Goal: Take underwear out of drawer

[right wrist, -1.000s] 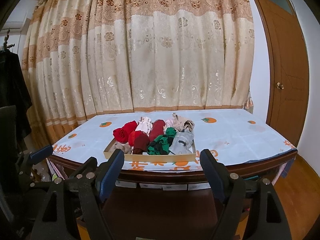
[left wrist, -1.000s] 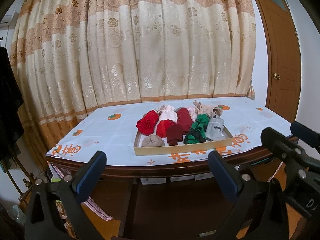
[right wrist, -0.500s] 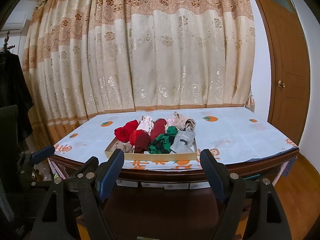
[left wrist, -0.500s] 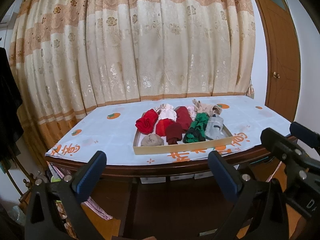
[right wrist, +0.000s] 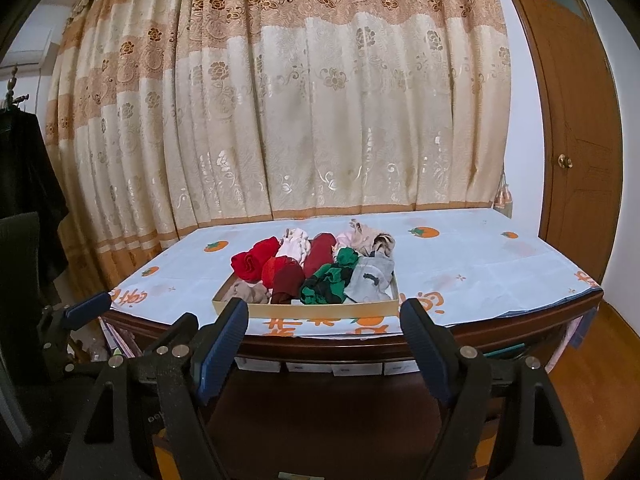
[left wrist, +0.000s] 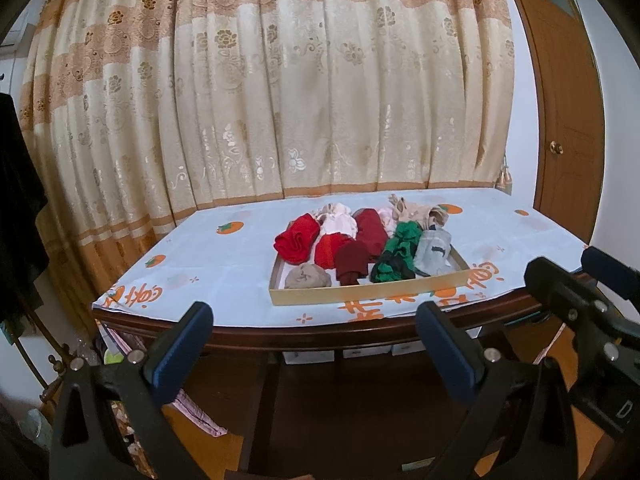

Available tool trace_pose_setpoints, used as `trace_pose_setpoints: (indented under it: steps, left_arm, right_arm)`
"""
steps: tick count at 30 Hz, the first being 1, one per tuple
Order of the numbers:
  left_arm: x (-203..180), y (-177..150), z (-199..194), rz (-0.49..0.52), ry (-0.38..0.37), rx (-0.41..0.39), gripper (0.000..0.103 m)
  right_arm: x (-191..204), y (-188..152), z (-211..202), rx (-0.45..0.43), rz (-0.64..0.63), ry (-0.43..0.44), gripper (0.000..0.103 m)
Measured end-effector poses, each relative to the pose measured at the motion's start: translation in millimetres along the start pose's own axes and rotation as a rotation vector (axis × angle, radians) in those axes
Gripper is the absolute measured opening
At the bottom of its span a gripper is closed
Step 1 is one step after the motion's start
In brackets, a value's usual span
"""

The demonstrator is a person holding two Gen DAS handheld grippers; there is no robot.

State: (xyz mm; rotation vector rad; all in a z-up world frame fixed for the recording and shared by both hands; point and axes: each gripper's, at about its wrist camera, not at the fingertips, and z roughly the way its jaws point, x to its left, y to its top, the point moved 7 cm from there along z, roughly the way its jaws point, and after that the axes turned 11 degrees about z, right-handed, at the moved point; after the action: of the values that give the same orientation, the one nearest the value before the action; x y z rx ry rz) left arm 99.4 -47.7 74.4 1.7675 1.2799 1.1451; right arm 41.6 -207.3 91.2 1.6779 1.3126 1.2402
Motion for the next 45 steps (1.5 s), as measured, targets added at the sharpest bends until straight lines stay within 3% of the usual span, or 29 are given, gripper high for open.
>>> trace_pose_setpoints:
  steps: [45]
  left_arm:
    - [-1.3, 2.4, 3.4, 0.007, 0.011, 0.023, 0.103]
  right_arm:
    - [-0.8, -1.7, 0.0, 0.002, 0.008, 0.004, 0.08]
